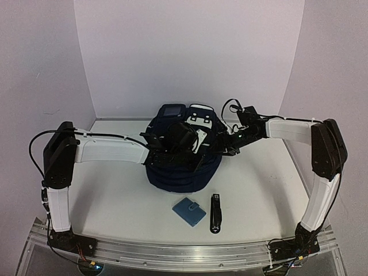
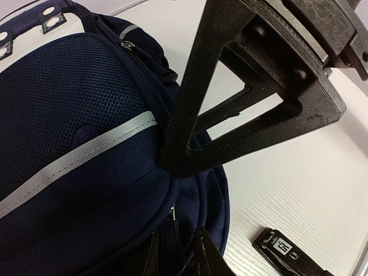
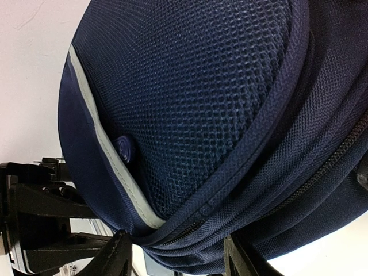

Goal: Pack the student bag
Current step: Unzip the student bag at the center of the board, then pick up the stationery from the center of the board.

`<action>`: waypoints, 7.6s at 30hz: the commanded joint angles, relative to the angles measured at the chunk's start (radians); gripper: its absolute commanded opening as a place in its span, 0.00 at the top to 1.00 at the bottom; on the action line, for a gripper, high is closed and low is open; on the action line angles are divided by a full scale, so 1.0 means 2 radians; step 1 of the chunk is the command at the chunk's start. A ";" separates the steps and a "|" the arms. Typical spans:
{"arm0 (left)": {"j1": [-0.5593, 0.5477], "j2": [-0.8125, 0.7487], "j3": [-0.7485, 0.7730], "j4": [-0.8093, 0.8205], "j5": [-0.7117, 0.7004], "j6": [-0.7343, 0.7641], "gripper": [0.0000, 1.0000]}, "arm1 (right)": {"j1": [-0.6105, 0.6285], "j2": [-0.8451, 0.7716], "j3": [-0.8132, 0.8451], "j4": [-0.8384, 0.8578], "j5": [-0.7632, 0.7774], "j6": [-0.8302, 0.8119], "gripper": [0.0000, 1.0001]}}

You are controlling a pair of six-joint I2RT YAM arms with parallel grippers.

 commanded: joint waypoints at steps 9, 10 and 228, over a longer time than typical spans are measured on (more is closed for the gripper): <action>0.014 -0.016 0.012 -0.004 -0.040 -0.007 1.00 | 0.009 -0.015 -0.010 0.020 -0.016 0.004 0.46; 0.014 -0.017 0.011 -0.006 -0.043 -0.006 1.00 | 0.009 -0.015 -0.010 0.020 -0.015 0.004 0.46; -0.153 0.199 0.303 -0.382 0.034 -0.313 0.05 | -0.094 -0.177 -0.048 -0.248 0.183 -0.278 0.08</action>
